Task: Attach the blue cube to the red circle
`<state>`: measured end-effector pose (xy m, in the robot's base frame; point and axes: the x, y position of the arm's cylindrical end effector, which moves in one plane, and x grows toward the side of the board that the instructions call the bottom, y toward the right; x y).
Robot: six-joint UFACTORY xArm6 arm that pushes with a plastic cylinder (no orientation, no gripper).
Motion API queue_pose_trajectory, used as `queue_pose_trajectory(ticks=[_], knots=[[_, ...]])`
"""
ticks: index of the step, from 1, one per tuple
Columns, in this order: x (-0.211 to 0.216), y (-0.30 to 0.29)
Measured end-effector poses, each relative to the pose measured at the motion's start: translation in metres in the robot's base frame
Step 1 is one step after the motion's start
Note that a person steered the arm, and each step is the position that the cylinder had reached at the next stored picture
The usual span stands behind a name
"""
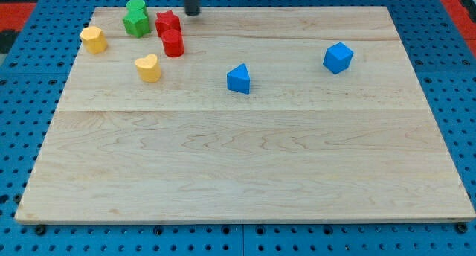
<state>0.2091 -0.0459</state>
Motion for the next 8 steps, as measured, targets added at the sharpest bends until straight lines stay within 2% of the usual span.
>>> queue_pose_trajectory(ticks=[2,3,4,5,6,7,8], knots=[[0.046,0.268],[0.1,0.302],[0.111,0.234],[0.132,0.203],[0.152,0.212],[0.143,0.153],[0.124,0.064]])
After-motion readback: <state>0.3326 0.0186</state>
